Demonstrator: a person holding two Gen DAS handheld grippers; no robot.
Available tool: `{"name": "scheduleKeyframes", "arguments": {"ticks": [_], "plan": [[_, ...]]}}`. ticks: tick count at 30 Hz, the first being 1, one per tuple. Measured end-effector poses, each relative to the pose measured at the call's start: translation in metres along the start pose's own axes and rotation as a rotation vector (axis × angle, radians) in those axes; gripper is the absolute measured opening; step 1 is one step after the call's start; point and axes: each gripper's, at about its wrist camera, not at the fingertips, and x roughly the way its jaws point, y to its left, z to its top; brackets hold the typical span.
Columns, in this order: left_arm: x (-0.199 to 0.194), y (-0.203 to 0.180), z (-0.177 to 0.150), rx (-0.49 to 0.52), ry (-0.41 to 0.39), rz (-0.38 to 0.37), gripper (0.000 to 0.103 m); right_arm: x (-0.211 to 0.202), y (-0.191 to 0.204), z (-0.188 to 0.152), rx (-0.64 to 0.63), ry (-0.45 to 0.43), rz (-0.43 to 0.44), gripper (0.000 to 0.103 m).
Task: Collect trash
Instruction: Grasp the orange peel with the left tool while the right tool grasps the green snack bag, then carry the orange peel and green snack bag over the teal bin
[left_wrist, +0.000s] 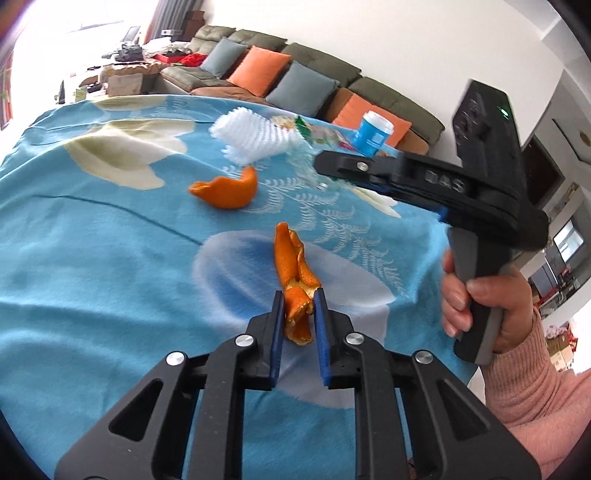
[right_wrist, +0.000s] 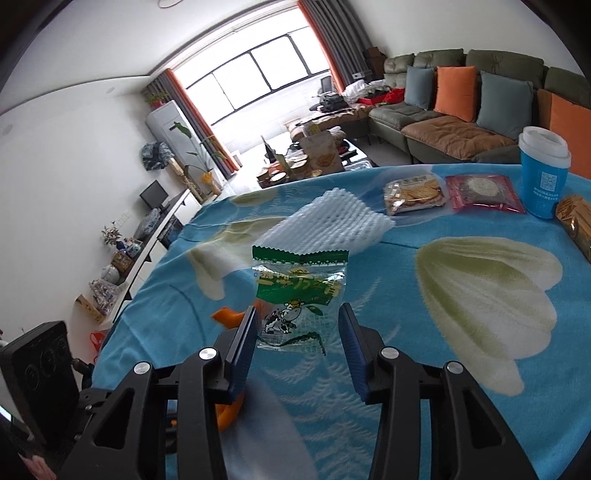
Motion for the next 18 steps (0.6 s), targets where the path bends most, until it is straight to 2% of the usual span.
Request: {"name": "scheduleKeyframes", "arguments": {"ticks": [9, 18], "plan": [[-0.043, 0.027, -0.011, -0.057, -0.069, 0.056, 0.015, 0.008, 0.047, -0.008, -0.079, 0.022, 0.089, 0.043], [-0.106, 0.068, -0.03, -0.137, -0.179, 0.12, 0.015, 0.028, 0.1, -0.013, -0.163, 0.059, 0.175, 0.043]]}}
